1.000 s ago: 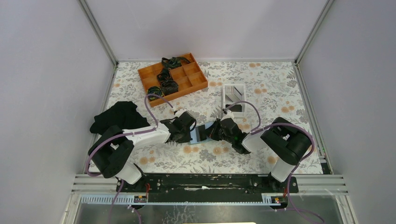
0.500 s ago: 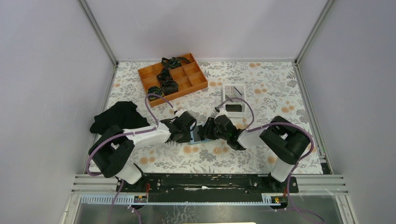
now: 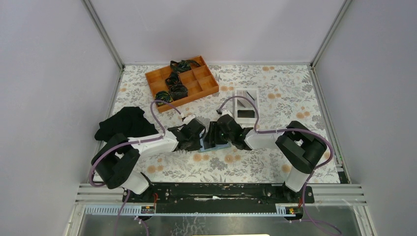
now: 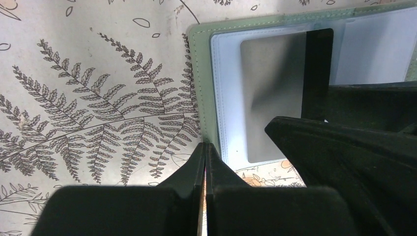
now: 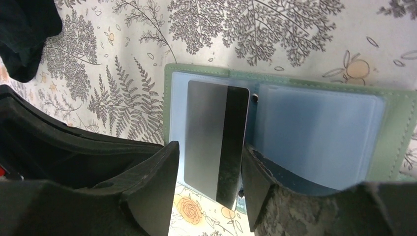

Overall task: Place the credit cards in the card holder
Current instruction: Insert the credit card into the card holder.

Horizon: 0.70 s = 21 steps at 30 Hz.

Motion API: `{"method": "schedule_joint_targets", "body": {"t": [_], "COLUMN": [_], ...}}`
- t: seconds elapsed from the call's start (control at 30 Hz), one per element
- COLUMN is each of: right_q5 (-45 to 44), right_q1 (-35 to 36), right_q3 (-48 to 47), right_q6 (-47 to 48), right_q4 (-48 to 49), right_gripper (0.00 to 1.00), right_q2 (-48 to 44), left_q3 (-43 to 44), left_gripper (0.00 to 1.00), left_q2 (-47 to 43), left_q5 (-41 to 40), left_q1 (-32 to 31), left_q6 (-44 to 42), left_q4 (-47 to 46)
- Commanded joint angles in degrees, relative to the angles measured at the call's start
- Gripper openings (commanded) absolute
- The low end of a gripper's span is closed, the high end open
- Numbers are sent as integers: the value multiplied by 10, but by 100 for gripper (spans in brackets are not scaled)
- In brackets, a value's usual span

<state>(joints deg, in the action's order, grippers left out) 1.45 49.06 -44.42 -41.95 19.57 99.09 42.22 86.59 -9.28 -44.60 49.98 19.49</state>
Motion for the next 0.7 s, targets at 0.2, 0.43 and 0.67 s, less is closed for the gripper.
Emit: {"method": "schedule_joint_targets", "body": {"t": [0.2, 0.43, 0.67], "right_q5": [-23, -33, -41], "right_q1": [24, 45, 69], "right_q3": [-79, -114, -131], "right_q6": [55, 48, 34], "right_q4": [-162, -194, -216], "right_gripper": [57, 58, 58], "right_q2": [64, 90, 99], "left_q3": [-62, -72, -83], "left_gripper": [0, 0, 0], "left_q2": [3, -11, -19], "left_q5": [25, 35, 42], "left_q1": [5, 12, 18], "left_q6": [42, 47, 45], "left_q4": [-129, -153, -166]}}
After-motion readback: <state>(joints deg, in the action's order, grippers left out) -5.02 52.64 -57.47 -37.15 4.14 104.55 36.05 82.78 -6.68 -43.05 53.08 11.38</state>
